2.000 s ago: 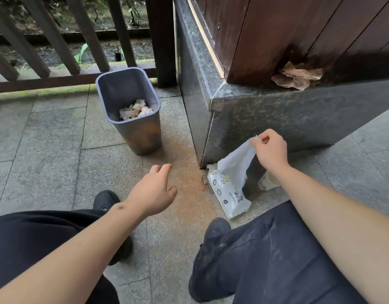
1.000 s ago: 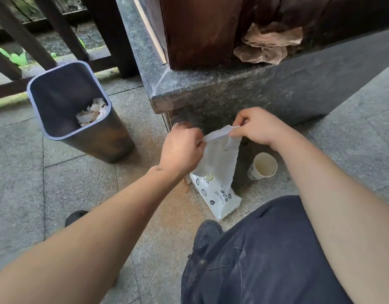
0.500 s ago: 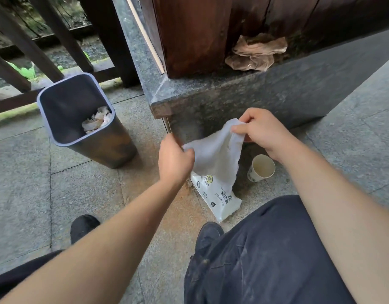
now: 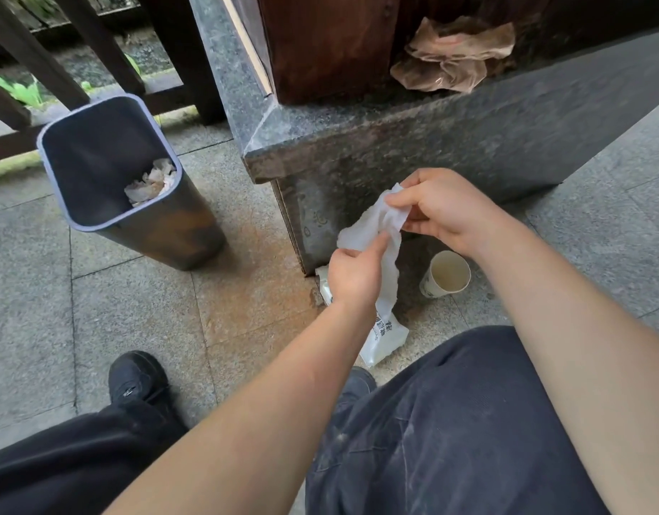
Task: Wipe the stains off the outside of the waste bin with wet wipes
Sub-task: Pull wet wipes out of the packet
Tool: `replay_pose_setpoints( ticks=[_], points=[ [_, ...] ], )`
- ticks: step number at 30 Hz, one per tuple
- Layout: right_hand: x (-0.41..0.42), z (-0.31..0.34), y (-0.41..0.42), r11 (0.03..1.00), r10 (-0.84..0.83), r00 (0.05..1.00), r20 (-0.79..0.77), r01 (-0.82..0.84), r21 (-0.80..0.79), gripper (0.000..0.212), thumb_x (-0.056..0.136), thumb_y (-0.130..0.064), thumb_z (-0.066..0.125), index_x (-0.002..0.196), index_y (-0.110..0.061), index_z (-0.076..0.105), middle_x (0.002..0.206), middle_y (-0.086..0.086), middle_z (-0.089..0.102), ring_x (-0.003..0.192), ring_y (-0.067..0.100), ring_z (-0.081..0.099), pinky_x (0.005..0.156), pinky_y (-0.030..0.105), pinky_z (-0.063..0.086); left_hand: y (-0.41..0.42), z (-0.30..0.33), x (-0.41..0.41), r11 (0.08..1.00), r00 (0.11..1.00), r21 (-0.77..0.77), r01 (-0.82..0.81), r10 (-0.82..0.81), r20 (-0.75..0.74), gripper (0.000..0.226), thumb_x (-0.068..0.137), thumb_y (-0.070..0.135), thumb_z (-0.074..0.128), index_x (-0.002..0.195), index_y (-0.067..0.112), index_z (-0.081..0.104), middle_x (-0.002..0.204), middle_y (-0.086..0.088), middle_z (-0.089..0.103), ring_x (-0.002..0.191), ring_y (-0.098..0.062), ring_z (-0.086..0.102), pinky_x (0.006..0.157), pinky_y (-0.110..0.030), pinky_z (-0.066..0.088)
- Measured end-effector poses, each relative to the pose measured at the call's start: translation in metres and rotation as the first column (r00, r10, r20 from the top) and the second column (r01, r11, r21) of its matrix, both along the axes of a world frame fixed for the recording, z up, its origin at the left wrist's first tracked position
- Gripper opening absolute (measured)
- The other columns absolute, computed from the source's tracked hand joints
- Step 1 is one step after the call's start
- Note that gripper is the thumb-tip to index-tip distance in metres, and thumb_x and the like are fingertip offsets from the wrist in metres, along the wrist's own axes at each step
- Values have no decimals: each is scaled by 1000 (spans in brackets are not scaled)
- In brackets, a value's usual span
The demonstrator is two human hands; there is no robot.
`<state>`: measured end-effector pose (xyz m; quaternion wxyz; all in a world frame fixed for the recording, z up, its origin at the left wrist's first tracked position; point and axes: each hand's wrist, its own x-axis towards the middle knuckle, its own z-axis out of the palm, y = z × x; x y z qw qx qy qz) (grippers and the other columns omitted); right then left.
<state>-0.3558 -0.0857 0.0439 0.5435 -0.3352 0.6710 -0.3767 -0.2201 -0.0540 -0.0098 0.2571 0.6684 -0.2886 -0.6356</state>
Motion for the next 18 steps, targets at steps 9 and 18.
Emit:
replay_pose_setpoints(
  ticks=[9,18],
  points=[
    [2,0,-1,1000,-22,998,-53,22,17,8,86,-12,67,91,-16,63,96,8,75,89,19,74,73,32,61,4,-6,-5,993,992,-112,36,-22,123,10,78,17,63,72,10,65,62,0,53,56,-17,47,48,-23,39],
    [-10,7,-6,926,-377,915,-143,367,-91,17,88,-15,64,104,-18,60,106,9,67,98,23,68,88,43,58,14,-60,30,994,965,100,-49,21,262,8,78,10,60,70,8,60,78,-11,68,63,-25,56,56,-28,45]
  ],
)
